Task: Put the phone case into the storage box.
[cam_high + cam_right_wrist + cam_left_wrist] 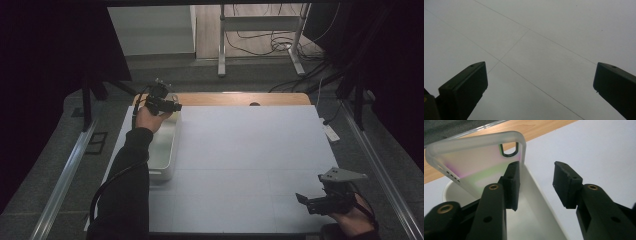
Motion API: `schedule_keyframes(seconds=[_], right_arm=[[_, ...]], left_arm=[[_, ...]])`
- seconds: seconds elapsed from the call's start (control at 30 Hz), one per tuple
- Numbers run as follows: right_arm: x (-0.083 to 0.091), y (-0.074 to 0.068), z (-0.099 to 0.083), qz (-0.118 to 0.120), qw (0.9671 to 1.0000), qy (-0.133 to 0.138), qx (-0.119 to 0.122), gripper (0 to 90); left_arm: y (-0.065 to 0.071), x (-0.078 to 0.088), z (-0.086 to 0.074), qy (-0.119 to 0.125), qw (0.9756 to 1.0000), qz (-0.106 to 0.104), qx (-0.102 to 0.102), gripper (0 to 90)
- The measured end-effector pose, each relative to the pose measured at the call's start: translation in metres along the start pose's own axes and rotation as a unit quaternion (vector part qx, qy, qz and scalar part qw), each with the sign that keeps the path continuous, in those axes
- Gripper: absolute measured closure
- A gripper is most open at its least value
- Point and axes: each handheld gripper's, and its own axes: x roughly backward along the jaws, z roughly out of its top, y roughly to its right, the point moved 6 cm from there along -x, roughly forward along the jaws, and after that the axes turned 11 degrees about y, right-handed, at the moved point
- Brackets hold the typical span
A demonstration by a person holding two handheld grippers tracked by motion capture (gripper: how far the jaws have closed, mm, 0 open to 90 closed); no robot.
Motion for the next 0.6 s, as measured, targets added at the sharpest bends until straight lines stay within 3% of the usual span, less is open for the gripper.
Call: schedule_keyframes(seconds=[0.6], right_arm=[[-0.0003, -0.0002, 0.0, 0.0, 1.0, -0.001, 0.001, 0.0]], left_arm=[[0.0015, 0.0086, -0.0096, 0.026, 0.9996, -0.013, 0.002, 33.9]])
